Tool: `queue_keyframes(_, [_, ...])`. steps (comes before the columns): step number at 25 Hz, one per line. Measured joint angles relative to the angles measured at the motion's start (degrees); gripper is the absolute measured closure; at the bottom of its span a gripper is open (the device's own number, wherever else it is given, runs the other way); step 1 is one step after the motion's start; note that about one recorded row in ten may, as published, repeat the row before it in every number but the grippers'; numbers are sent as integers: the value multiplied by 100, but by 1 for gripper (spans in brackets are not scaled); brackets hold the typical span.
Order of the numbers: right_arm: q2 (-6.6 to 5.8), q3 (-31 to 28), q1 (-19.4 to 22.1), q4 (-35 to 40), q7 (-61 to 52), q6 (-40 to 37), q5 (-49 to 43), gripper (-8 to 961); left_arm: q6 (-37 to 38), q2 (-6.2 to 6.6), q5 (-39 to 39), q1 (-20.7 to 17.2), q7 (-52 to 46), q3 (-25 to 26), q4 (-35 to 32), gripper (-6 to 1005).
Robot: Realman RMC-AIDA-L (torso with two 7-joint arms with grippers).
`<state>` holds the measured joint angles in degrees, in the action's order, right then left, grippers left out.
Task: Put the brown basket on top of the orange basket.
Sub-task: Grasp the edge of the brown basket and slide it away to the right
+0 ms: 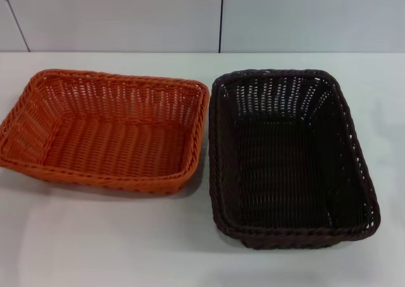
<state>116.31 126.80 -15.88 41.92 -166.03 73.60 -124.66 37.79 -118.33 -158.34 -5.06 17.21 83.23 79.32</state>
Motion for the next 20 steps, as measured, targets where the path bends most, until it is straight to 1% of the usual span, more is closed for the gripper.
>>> queue_keyframes(1, [0, 0, 0, 0, 0, 0, 0, 176, 0, 0, 0, 0, 0, 0, 0, 213])
queue_keyframes(2, [-118, -10, -33, 276, -2, -430, -64, 176, 1305, -18, 85, -200, -95, -219, -762, 213])
queue_keyframes(3, [-383, -67, -76, 924, -3, -1419, -212, 176, 1305, -18, 85, -200, -95, -219, -762, 213])
queue_keyframes(4, [-383, -67, -76, 924, -3, -1419, -212, 176, 2521, -25, 386, -287, -97, -531, -1706, 213])
queue_keyframes(5, [-640, -198, -107, 1641, -3, -2575, -364, 175, 2887, -25, 569, -298, -100, -634, -2039, 214])
queue_keyframes(6, [-640, -198, -107, 1641, -3, -2575, -364, 175, 3037, -26, 673, -296, -106, -696, -2244, 214])
queue_keyframes(7, [-744, -347, -112, 2049, -3, -3278, -459, 174, 3282, -29, 894, -289, -119, -791, -2573, 214])
queue_keyframes(8, [-851, -727, -105, 2809, -2, -4741, -630, 174, 3472, -32, 1299, -260, -146, -882, -2971, 214])
queue_keyframes(9, [-851, -727, -105, 2809, -2, -4741, -630, 174, 3519, -35, 1479, -239, -152, -921, -3115, 214])
queue_keyframes(11, [-863, -1339, -91, 3690, 36, -6560, -729, 174, 3563, -36, 1817, -188, -161, -993, -3399, 214])
queue_keyframes(12, [-821, -1680, -106, 4035, 79, -7384, -749, 174, 3580, -35, 1970, -139, -165, -1038, -3573, 214])
queue_keyframes(13, [-653, -2522, -231, 4754, 246, -9253, -784, 174, 3595, -33, 2095, -70, -170, -1087, -3748, 214])
queue_keyframes(14, [-653, -2522, -231, 4754, 246, -9253, -784, 174, 3595, -33, 2095, -70, -170, -1087, -3748, 214])
queue_keyframes(15, [-360, -3363, -440, 5300, 636, -10982, -781, 174, 3602, -31, 2275, 58, -175, -1146, -4040, 215])
queue_keyframes(16, [-360, -3363, -440, 5300, 636, -10982, -781, 174, 3602, -31, 2275, 58, -175, -1146, -4040, 215])
queue_keyframes(17, [-181, -3813, -554, 5536, 916, -11881, -768, 174, 3602, -31, 2275, 58, -175, -1146, -4040, 215])
queue_keyframes(18, [114, -4621, -797, 5935, 1432, -13562, -743, 174, 3605, -37, 2468, 225, -181, -1181, -4331, 215])
queue_keyframes(19, [114, -4621, -797, 5935, 1432, -13562, -743, 174, 3605, -37, 2468, 225, -181, -1181, -4331, 215])
queue_keyframes(20, [210, -5178, -1071, 6192, 1662, -14873, -723, 174, 3597, -37, 2540, 267, -183, -1202, -4384, 215])
